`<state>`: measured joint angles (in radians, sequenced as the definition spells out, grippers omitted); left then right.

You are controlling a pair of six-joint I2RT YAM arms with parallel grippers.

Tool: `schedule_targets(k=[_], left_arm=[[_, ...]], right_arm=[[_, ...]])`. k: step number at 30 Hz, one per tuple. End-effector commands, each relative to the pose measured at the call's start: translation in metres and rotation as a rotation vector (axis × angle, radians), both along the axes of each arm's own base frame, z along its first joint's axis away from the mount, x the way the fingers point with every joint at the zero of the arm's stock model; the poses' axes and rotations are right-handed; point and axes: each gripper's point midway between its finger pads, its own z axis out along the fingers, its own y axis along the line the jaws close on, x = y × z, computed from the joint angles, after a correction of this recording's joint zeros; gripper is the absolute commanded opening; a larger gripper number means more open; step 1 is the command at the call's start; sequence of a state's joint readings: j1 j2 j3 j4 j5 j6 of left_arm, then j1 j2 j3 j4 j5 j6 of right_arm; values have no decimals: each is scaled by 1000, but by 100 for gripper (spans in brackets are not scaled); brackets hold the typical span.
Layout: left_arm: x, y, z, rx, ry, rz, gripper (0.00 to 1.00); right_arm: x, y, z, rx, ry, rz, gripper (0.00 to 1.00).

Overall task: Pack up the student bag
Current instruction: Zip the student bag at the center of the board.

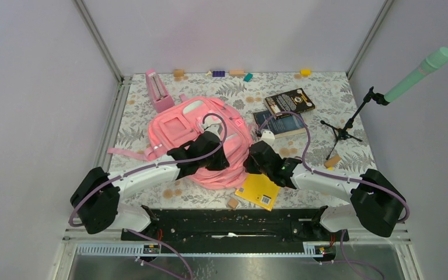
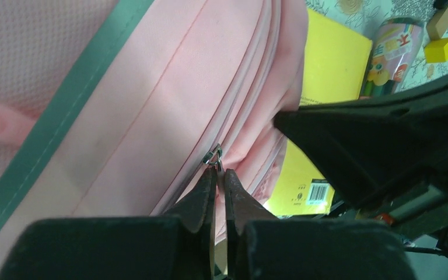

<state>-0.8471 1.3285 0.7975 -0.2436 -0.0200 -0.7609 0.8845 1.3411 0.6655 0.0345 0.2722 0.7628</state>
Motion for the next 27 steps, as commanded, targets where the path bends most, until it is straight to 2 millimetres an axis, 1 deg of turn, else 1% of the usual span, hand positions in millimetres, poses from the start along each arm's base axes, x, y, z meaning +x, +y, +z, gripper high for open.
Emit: schedule_targets(k=[1, 4, 6, 7, 8, 10, 11, 12, 14, 18, 19, 22, 23, 25, 27], left_arm=[[23, -61, 66, -214, -137, -82, 0], [27, -69, 70, -198, -152, -125, 1], [27, -69, 71, -164, -167, -159, 6], [27, -67, 72, -143, -177, -178, 12], [26, -65, 74, -125, -190, -195, 23], [25, -57, 76, -81, -221, -225, 49], [23, -52, 75, -58, -231, -233, 59], [22, -45, 77, -35, -247, -240, 66], [19, -30, 79, 17, -278, -250, 75], [16, 9, 79, 173, -332, -244, 79], [16, 18, 78, 213, -341, -242, 79], [14, 40, 72, 313, -362, -256, 81], [13, 44, 70, 336, -367, -270, 82], [11, 45, 67, 357, -371, -309, 82], [8, 38, 65, 344, -366, -355, 83]], right_arm=[[8, 18, 32, 103, -75, 17, 0], [7, 15, 32, 89, -80, 17, 0], [7, 11, 33, 78, -86, 14, 0], [8, 10, 34, 75, -90, 12, 0], [8, 9, 35, 70, -94, 11, 0], [8, 5, 38, 62, -104, 8, 0], [8, 4, 39, 55, -110, 8, 0], [8, 2, 40, 50, -115, 8, 0], [9, 0, 43, 33, -129, 13, 0], [9, -8, 49, 6, -153, 11, 0], [7, -14, 46, -17, -143, 4, 0], [6, -21, 47, -37, -151, -6, 0], [5, -22, 49, -35, -155, -6, 1], [4, -24, 50, -34, -161, -4, 1], [4, -24, 51, -34, -166, 3, 1]])
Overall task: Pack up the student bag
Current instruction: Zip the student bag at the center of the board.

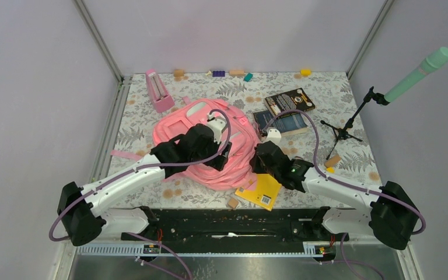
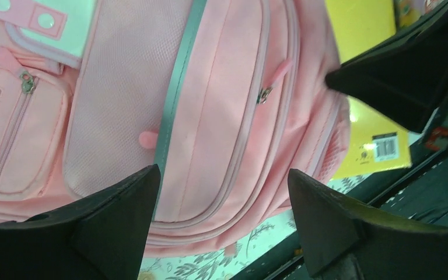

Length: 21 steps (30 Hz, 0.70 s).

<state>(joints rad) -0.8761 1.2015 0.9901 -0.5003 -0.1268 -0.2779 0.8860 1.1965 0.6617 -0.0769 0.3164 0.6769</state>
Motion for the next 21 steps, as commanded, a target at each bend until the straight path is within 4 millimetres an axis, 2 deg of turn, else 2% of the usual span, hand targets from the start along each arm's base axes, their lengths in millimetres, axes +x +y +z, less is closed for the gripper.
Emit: schedule_targets(k=[1, 6, 10, 11, 14, 16, 18, 21], left_arm=[[-2, 4, -9, 89, -23, -92, 84], [4, -6, -27, 137, 0, -138, 87], [7, -10, -37, 159, 11, -148, 81], [8, -9, -39, 169, 11, -144, 76], [10, -8, -45, 190, 19, -136, 50], [8, -12, -47, 184, 34, -155, 39], [5, -16, -49, 177, 50, -182, 33], [0, -17, -54, 188, 67, -218, 15]], right_arm=[[10, 0, 26, 21, -94, -10, 1], [8, 6, 25, 12, -84, 30, 0], [8, 5, 25, 11, -89, 35, 0], [8, 5, 26, 12, -90, 36, 0], [7, 5, 26, 9, -91, 41, 0], [7, 5, 26, 8, -92, 42, 0], [7, 5, 26, 6, -95, 47, 0], [8, 5, 32, -11, -119, 75, 0]])
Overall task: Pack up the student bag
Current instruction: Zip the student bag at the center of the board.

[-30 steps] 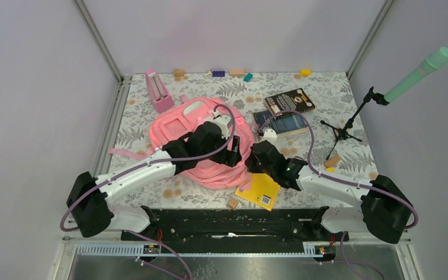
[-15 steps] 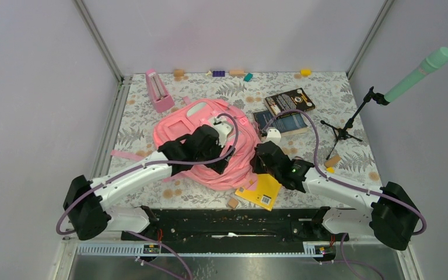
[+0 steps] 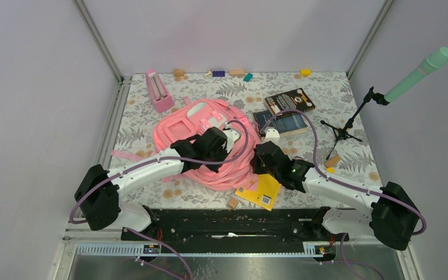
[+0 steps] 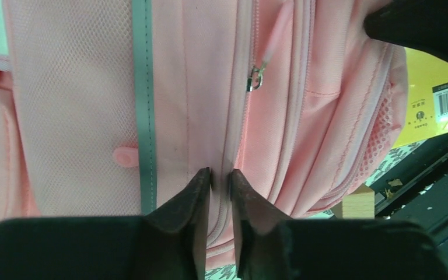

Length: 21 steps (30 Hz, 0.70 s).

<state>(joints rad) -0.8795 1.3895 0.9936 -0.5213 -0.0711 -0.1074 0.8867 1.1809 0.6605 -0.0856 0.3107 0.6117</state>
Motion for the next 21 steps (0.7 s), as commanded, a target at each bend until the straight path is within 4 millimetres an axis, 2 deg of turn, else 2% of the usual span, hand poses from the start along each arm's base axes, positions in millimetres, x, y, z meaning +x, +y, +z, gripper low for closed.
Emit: schedule_targets(k=[1, 3, 9, 12, 13, 16, 21], left_arm=[[3, -13, 8, -26, -6, -57, 9], [2, -9, 7, -7, -8, -59, 0], [-10, 1, 13, -1, -2, -90, 0], [-17, 8, 14, 7, 7, -107, 0], [-19, 11, 14, 13, 7, -107, 0], [-18, 17, 16, 23, -8, -85, 0], [-12, 20, 28, -18, -64, -55, 0]], right_arm=[[10, 6, 32, 20, -104, 35, 0], [10, 1, 38, -1, -132, 48, 1], [9, -13, 54, -41, -234, 87, 16], [1, -6, 63, -16, -287, 190, 26], [0, 0, 72, 17, -317, 216, 34], [-6, 14, 84, 46, -339, 307, 53], [-17, 44, 75, 79, -250, 450, 60]])
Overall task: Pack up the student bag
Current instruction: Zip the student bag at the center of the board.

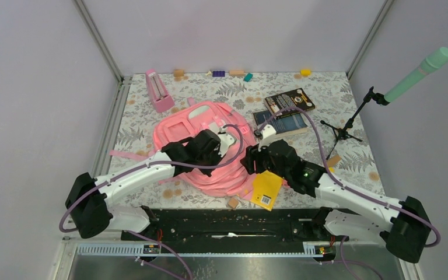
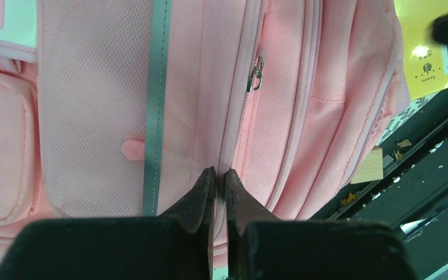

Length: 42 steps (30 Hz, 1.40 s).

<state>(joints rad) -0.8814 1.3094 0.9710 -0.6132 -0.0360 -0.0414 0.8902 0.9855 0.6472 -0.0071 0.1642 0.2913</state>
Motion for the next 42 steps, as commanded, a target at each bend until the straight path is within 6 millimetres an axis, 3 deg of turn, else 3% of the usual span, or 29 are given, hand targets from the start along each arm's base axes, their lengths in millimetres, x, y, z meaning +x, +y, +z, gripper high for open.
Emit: schedule_targets(k=[1, 9, 18, 25, 29, 34, 42], left_arm=[[9, 2, 26, -67, -90, 24, 0], [13, 14, 38, -106, -136, 56, 0], [15, 16, 42, -119, -138, 61, 0], [19, 19, 44, -129, -140, 76, 0], [20, 19, 45, -140, -135, 79, 0], [20, 18, 43, -141, -125, 79, 0], [22, 17, 46, -201, -87, 82, 0]], right_arm=[[-8, 37, 7, 32, 24, 182, 61], [7, 61, -15, 19, 71, 202, 63], [35, 69, -18, -64, -32, 185, 65], [34, 80, -25, -196, -138, 207, 66], [37, 81, -33, -222, -156, 182, 62], [35, 92, -26, -240, -229, 179, 59], [19, 115, -17, -90, -219, 201, 55]])
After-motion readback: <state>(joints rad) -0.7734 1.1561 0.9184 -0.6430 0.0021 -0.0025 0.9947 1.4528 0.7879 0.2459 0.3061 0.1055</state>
